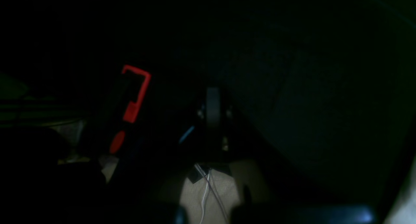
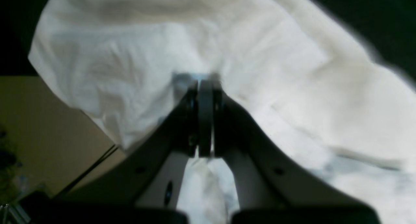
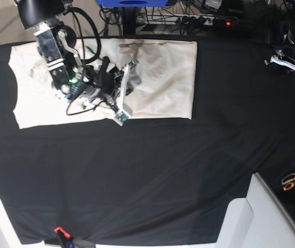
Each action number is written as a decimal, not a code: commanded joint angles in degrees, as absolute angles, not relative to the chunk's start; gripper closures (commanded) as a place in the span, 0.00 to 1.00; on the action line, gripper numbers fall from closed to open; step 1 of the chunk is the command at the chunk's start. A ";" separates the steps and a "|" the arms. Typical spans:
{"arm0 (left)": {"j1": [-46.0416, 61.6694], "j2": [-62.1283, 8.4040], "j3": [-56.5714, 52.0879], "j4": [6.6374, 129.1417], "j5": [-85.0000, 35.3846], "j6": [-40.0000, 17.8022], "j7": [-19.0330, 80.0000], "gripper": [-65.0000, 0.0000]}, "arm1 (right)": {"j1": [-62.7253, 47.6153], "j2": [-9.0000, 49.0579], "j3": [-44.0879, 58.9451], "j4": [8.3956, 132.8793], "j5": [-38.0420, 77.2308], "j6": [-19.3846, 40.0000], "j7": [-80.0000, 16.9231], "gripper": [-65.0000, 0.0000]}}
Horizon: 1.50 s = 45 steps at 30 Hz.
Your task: Fold the T-shirt properly
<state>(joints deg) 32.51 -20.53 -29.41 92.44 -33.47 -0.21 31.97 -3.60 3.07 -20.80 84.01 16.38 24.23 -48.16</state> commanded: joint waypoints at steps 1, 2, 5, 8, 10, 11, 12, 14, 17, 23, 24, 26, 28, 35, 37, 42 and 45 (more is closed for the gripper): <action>32.66 -21.49 -29.76 93.14 -33.63 -0.13 30.90 1.00 | -1.98 2.59 -20.70 83.12 16.92 24.13 -46.81 1.00; 32.66 -21.49 -29.76 93.14 -33.63 -0.13 30.90 1.00 | -1.36 2.51 -20.70 81.36 16.92 24.13 -45.41 1.00; 32.84 -21.49 -29.76 93.14 -33.63 -0.13 30.90 1.00 | 0.48 2.86 -20.70 75.82 16.92 24.13 -41.01 1.00; 33.01 -21.49 -29.76 93.14 -33.63 -0.13 30.90 1.00 | 2.68 3.38 -20.70 72.13 16.84 24.13 -39.52 1.00; 33.01 -21.49 -29.76 93.14 -33.63 -0.13 30.90 1.00 | 3.47 5.05 -20.70 72.04 16.84 23.96 -39.25 1.00; 33.01 -21.49 -29.76 93.14 -33.63 -0.13 30.90 1.00 | 3.47 5.67 -20.70 72.84 16.84 23.96 -39.16 1.00; 33.01 -21.49 -29.76 93.14 -33.63 -0.13 30.90 1.00 | 3.47 6.20 -20.35 74.07 16.84 23.78 -39.16 1.00; 32.92 -21.49 -29.76 93.14 -33.63 -0.13 30.90 1.00 | 2.68 8.57 -20.26 79.43 16.84 19.91 -39.25 1.00; 32.75 -21.49 -29.76 93.14 -33.63 -0.13 30.90 1.00 | -0.84 13.14 -20.00 90.24 17.27 11.03 -39.60 1.00; 32.66 -21.49 -29.76 93.14 -33.63 -0.13 30.81 1.00 | -12.97 11.74 5.05 100.70 37.93 15.34 -39.43 0.99; 32.66 -21.49 -29.76 93.14 -33.63 -0.13 30.81 1.00 | -13.85 10.95 9.98 100.26 43.03 18.68 -39.60 0.96; 32.66 -21.49 -29.76 93.14 -33.63 -0.13 30.81 1.00 | -15.25 10.33 17.71 97.71 51.82 25.10 -39.69 0.83; 32.57 -21.49 -29.76 93.14 -33.63 -0.13 30.81 1.00 | -15.78 10.59 22.11 94.37 57.98 28.26 -39.96 0.64; 32.57 -21.49 -29.76 93.14 -33.63 -0.13 30.81 1.00 | -13.32 15.34 32.48 77.23 60.97 36.97 -46.29 0.15; 32.57 -21.49 -29.76 93.14 -33.63 -0.13 30.81 1.00 | -12.00 17.45 33.45 71.69 60.97 40.00 -46.46 0.16; 32.57 -21.49 -29.76 93.14 -33.63 -0.13 30.81 1.00 | -9.01 22.90 33.45 57.80 60.88 40.00 -46.20 0.16; 32.57 -21.49 -29.76 93.14 -33.63 -0.13 30.81 1.00 | -7.78 24.13 33.45 52.70 58.24 40.00 -46.02 0.16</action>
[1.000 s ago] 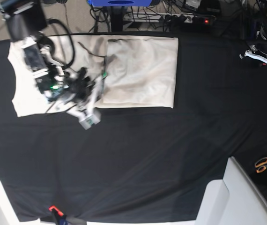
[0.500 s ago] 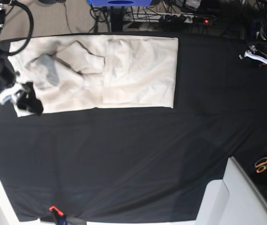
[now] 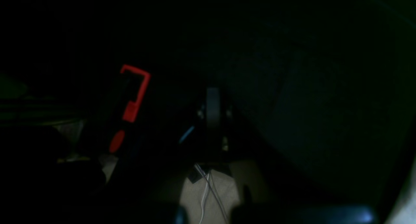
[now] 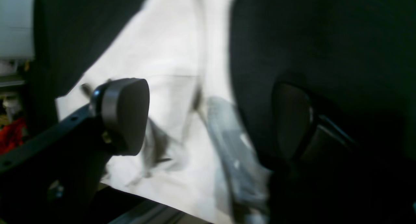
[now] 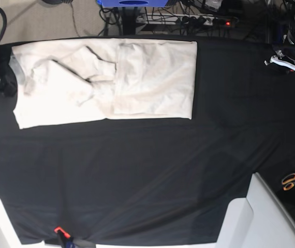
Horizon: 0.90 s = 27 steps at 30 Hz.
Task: Fold the T-shirt properly
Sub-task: 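Grasp the remaining shirt end with the right gripper and fold it over the stack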
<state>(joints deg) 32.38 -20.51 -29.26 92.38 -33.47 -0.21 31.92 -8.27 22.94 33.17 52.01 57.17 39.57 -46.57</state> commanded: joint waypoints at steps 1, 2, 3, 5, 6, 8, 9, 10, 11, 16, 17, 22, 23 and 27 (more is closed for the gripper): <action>32.57 -21.49 -29.76 93.14 -33.63 -0.13 30.81 1.00 | -7.43 24.13 33.63 51.74 56.92 40.00 -46.20 0.16; 32.57 -21.49 -29.76 93.14 -33.63 -0.13 30.81 1.00 | -7.43 24.04 33.54 51.38 55.87 40.00 -46.37 0.16; 32.57 -21.49 -29.76 93.14 -33.63 -0.13 30.81 1.00 | -7.43 23.78 33.45 51.38 55.08 40.00 -46.55 0.16; 32.57 -21.41 -29.76 93.14 -33.63 -0.13 30.81 1.00 | -7.60 22.99 33.36 51.47 54.99 40.00 -47.87 0.16; 32.57 -21.41 -29.76 93.14 -33.63 -0.13 30.81 1.00 | -7.60 22.20 33.36 51.56 54.99 40.00 -49.27 0.17; 32.57 -21.41 -29.76 93.14 -33.63 -0.13 30.81 1.00 | -7.69 21.14 33.27 53.32 54.81 40.00 -51.38 0.17; 32.57 -21.41 -29.76 93.14 -33.63 -0.13 30.81 1.00 | -7.87 20.79 33.27 54.20 54.81 40.00 -52.18 0.17; 32.57 -21.41 -29.76 93.14 -33.63 -0.13 30.81 1.00 | -8.22 20.44 32.66 55.16 54.81 40.00 -53.14 0.17; 32.57 -21.41 -29.76 93.14 -33.63 -0.13 30.81 1.00 | -8.31 20.35 32.13 56.13 54.81 40.00 -54.02 0.17; 32.57 -21.41 -29.76 93.14 -33.63 -0.13 30.81 1.00 | -8.48 19.91 29.49 57.71 54.81 40.00 -55.16 0.17; 32.57 -21.41 -29.76 93.14 -33.63 -0.13 30.81 1.00 | -8.48 19.91 28.79 57.71 54.99 40.00 -55.16 0.17; 31.96 -20.62 -29.85 93.05 -33.63 -0.13 30.81 1.00 | -8.48 18.77 26.42 57.80 54.99 40.00 -55.08 0.34; 31.87 -20.35 -29.85 92.70 -33.63 -0.13 30.81 1.00 | -8.48 18.77 25.89 57.80 54.99 40.00 -54.99 0.38; 31.87 -20.00 -29.85 91.56 -33.63 -0.13 30.81 1.00 | -8.22 18.77 24.31 57.80 54.99 40.00 -54.81 0.43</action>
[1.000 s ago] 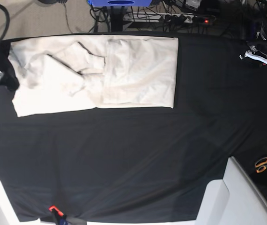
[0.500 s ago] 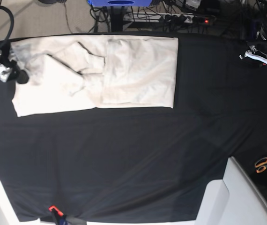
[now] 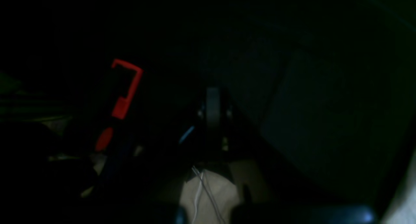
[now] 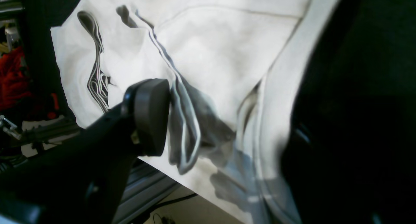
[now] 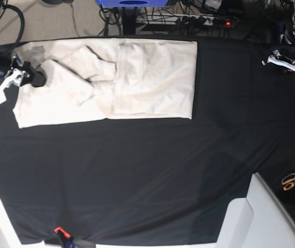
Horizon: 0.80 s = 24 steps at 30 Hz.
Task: Fold the T-shirt properly
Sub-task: 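Grasp the remaining shirt end with the right gripper and fold it over the stack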
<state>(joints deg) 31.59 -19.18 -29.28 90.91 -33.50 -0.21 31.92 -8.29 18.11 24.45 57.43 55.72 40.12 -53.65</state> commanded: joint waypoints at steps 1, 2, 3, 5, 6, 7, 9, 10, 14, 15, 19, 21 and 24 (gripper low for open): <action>31.87 -20.00 -29.85 91.56 -33.63 -0.13 30.81 1.00 | -8.22 18.77 24.31 57.80 54.99 40.00 -54.64 0.43; 31.87 -20.00 -29.85 91.56 -33.63 -0.13 30.81 1.00 | -8.22 18.77 24.31 57.80 54.99 40.00 -54.02 0.43; 31.87 -20.00 -29.85 91.56 -33.63 -0.13 30.81 1.00 | -8.22 18.77 24.31 57.80 54.99 40.00 -53.49 0.43; 31.87 -20.00 -29.85 91.56 -33.63 -0.13 30.81 1.00 | -8.22 18.77 24.31 57.63 54.99 40.00 -52.88 0.45; 31.87 -20.00 -29.85 91.56 -33.63 -0.13 30.81 1.00 | -8.13 18.77 24.31 57.63 54.99 40.00 -52.88 0.49; 31.87 -20.00 -29.85 91.56 -33.63 -0.13 30.81 1.00 | -8.04 18.77 24.31 57.63 54.99 40.00 -52.88 0.56; 31.87 -20.00 -29.85 91.56 -33.63 -0.13 30.81 1.00 | -7.25 18.77 24.13 57.63 54.99 40.00 -52.88 0.74; 31.87 -20.00 -29.85 91.56 -33.63 -0.13 30.81 1.00 | -6.90 18.77 24.13 57.54 54.90 40.00 -52.88 0.83; 31.87 -20.00 -29.85 91.56 -33.63 -0.13 30.81 1.00 | -6.11 18.77 24.31 57.45 54.90 40.00 -53.14 0.99; 31.87 -20.00 -29.85 91.56 -33.63 -0.13 30.81 1.00 | -6.02 18.77 24.31 57.45 54.90 40.00 -53.05 0.98; 31.87 -20.00 -29.85 91.56 -33.63 -0.13 30.81 1.00 | -4.97 19.82 24.40 57.45 54.81 40.00 -52.88 1.00; 31.87 -20.00 -29.85 91.56 -33.63 -0.13 30.81 1.00 | -4.62 21.67 24.48 57.36 54.81 40.00 -52.70 1.00; 31.96 -20.00 -29.85 91.56 -33.63 -0.13 30.81 1.00 | -4.00 24.22 24.48 56.57 54.81 40.00 -49.45 1.00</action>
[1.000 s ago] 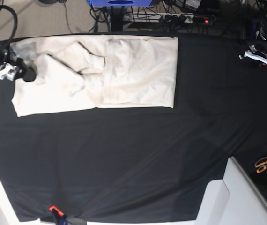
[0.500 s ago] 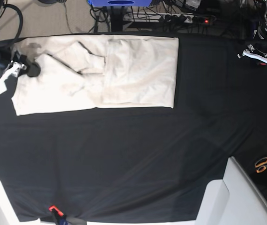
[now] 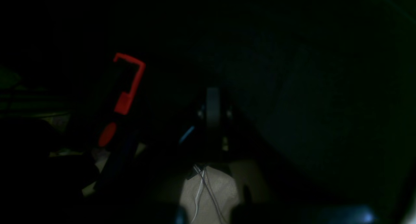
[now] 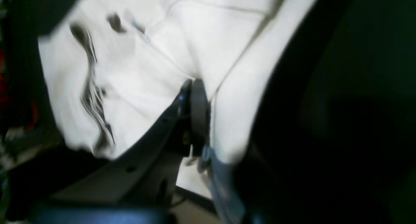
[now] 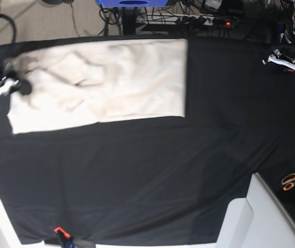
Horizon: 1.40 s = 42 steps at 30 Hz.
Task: Fold the T-shirt properly
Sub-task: 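Grasp the remaining shirt end with the right gripper and fold it over the stack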
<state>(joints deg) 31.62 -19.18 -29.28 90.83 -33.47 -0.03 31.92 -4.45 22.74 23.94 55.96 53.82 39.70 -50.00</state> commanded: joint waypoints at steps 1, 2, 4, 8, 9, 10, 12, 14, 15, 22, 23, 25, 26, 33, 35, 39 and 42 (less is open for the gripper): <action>31.96 -20.00 -29.85 91.56 -33.63 -0.13 30.81 1.00 | -3.91 25.01 24.31 55.87 54.81 40.00 -48.22 1.00; 31.96 -20.00 -29.85 91.56 -33.63 -0.13 30.81 1.00 | -3.91 25.80 24.31 55.25 54.81 40.00 -47.08 1.00; 31.96 -20.00 -29.85 91.56 -33.63 -0.13 30.81 1.00 | -4.09 27.21 24.04 55.25 54.73 37.67 -45.23 1.00; 31.96 -20.00 -29.85 91.56 -33.63 -0.13 30.81 1.00 | -6.20 27.21 23.96 61.58 52.44 29.41 -44.62 1.00; 31.96 -20.00 -29.85 91.56 -33.63 -0.13 30.81 1.00 | -7.08 26.77 23.96 65.10 50.24 28.00 -44.70 1.00; 31.96 -20.00 -29.85 91.65 -33.63 -0.13 30.81 1.00 | -7.78 25.27 23.25 68.79 47.78 26.68 -44.70 1.00; 31.96 -20.00 -29.85 91.74 -33.63 -0.13 30.81 1.00 | -9.54 22.20 21.76 76.26 41.45 24.22 -44.53 1.00; 31.96 -20.00 -29.85 91.82 -33.63 -0.13 30.81 1.00 | -11.03 19.30 20.53 82.86 34.51 21.85 -44.70 1.00; 31.96 -20.00 -29.85 91.82 -33.63 -0.13 30.81 1.00 | -11.65 17.45 19.47 86.37 30.55 20.97 -44.70 1.00; 31.96 -20.00 -29.85 91.82 -33.63 -0.13 30.81 1.00 | -15.87 7.69 7.43 102.11 1.01 16.84 -44.79 1.00; 31.96 -20.00 -29.85 91.82 -33.63 -0.13 30.81 1.00 | -16.31 6.20 5.85 103.08 -2.68 16.84 -44.79 1.00; 31.96 -20.00 -29.85 91.82 -33.63 -0.13 30.81 1.00 | -17.01 3.74 3.30 104.31 -9.80 16.84 -44.79 1.00; 31.96 -20.00 -29.85 91.82 -33.63 -0.13 30.81 1.00 | -17.19 2.42 1.80 105.01 -13.32 16.84 -44.70 1.00; 31.87 -19.91 -29.85 91.82 -33.63 -0.13 30.81 1.00 | -19.65 -2.86 -7.52 106.95 -28.18 16.84 -44.79 1.00; 31.87 -19.91 -29.85 91.82 -33.63 -0.13 30.81 1.00 | -20.35 -4.09 -10.07 106.95 -30.29 16.84 -44.79 1.00; 31.87 -19.91 -29.85 91.82 -33.63 -0.13 30.73 1.00 | -20.70 -5.14 -14.73 106.77 -30.55 16.75 -44.79 1.00; 31.87 -19.91 -29.85 91.82 -33.63 -0.13 30.73 1.00 | -20.44 -5.76 -16.66 106.68 -30.55 16.66 -44.79 1.00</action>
